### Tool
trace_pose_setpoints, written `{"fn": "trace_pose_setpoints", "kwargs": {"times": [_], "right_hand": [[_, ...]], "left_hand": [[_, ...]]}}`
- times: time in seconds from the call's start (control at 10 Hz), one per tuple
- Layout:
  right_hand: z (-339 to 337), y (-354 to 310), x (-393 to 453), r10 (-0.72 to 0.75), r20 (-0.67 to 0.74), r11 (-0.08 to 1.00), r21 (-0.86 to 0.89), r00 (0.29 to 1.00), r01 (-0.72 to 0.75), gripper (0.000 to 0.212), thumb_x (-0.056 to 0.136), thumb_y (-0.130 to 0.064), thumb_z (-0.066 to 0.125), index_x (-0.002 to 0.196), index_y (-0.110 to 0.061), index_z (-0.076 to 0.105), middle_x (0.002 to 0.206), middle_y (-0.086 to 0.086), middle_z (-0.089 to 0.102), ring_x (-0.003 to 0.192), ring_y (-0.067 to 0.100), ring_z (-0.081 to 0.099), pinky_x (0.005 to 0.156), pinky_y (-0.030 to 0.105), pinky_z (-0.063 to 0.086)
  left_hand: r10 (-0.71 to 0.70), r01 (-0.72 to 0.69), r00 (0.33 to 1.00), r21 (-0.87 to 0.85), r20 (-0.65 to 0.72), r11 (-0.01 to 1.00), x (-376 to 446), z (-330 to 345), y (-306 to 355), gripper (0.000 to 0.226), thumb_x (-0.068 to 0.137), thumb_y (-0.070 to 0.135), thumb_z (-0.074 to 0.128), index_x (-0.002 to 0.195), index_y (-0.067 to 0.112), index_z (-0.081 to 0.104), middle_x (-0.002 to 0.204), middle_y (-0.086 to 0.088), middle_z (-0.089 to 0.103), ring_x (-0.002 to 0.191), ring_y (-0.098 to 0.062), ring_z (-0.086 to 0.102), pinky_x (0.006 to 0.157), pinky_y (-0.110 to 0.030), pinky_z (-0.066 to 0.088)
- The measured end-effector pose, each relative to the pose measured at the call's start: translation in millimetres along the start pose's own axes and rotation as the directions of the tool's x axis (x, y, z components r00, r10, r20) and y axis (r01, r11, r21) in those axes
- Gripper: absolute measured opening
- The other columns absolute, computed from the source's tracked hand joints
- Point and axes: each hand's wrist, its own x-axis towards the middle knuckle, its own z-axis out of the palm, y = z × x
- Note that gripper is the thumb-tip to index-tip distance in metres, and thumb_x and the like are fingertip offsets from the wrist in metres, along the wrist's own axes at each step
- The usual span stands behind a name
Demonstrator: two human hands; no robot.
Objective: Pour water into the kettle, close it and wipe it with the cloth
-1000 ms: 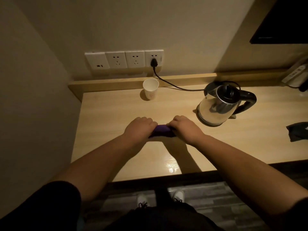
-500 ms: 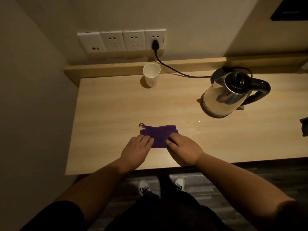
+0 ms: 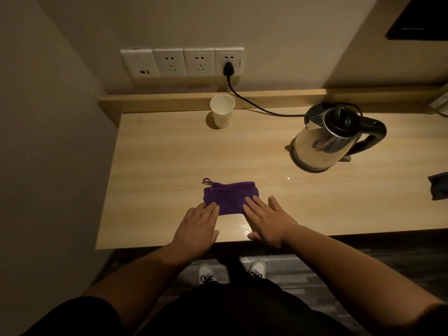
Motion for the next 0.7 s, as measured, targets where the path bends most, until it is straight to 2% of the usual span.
{"fn": "trace_pose_setpoints", "kwargs": {"times": [0.1,0.3,0.4,0.5,0.6,0.7], "right_hand": [[-7,0,2,0.003,0.054,0.999,0.052,0.999,-0.006,0.084,0.098,-0.059,0.032,0.155,-0.015,-0.01,0.163,0.009,-0.016,0.149,0.027,-0.017,0.116,0.058,-0.006],[-19,2,5,-0.002,0.12,0.994,0.108,0.993,-0.011,0.087,0.096,-0.045,0.049,0.155,-0.017,-0.008,0.165,0.009,-0.014,0.15,0.028,-0.014,0.116,0.058,-0.001],[-27,2,3,0.002,0.124,0.99,0.141,0.992,-0.02,0.087,0.094,-0.041,0.055,0.156,-0.016,-0.001,0.166,0.008,-0.007,0.151,0.028,-0.006,0.116,0.056,0.008],[-40,3,-1,0.008,0.021,0.969,0.248,1.0,-0.013,0.06,0.094,-0.029,0.057,0.148,-0.017,0.034,0.154,0.011,0.033,0.139,0.03,0.035,0.105,0.044,0.034],[-61,5,-8,0.062,-0.036,0.904,0.426,0.997,-0.041,0.026,0.098,-0.023,0.05,0.12,-0.016,0.06,0.114,0.009,0.064,0.102,0.026,0.06,0.077,0.031,0.04],[-85,8,-14,0.044,-0.013,0.88,0.475,0.999,-0.032,0.024,0.101,-0.028,0.048,0.105,-0.012,0.065,0.095,0.007,0.065,0.083,0.019,0.059,0.067,0.03,0.039]], "left_hand": [[-0.001,0.001,1.0,0.021,0.011,1.0,3,0,-1,0.07,0.095,0.046,0.041,0.15,0.009,0.022,0.154,-0.012,0.03,0.139,-0.032,0.027,0.111,-0.046,0.021],[0.001,-0.003,0.999,0.02,0.054,1.0,7,-10,0,0.068,0.095,0.043,0.04,0.15,0.009,0.02,0.154,-0.012,0.027,0.141,-0.031,0.02,0.114,-0.044,0.014],[0.053,-0.052,0.997,-0.022,0.059,0.998,11,-23,-5,0.062,0.094,0.04,0.043,0.146,0.01,0.029,0.151,-0.011,0.032,0.138,-0.027,0.026,0.113,-0.041,0.019],[0.085,-0.074,0.992,-0.105,0.096,0.992,16,-42,-14,0.054,0.095,0.039,0.041,0.142,0.013,0.038,0.146,-0.009,0.039,0.129,-0.026,0.038,0.105,-0.039,0.031],[0.051,-0.005,0.984,-0.256,0.173,0.967,17,-64,-19,0.037,0.096,0.038,0.04,0.126,0.018,0.051,0.125,-0.008,0.054,0.105,-0.024,0.053,0.088,-0.039,0.045],[0.077,0.041,0.956,-0.392,0.282,0.919,25,-82,-21,0.03,0.097,0.039,0.04,0.107,0.018,0.058,0.1,-0.004,0.061,0.087,-0.021,0.056,0.076,-0.037,0.048]]}}
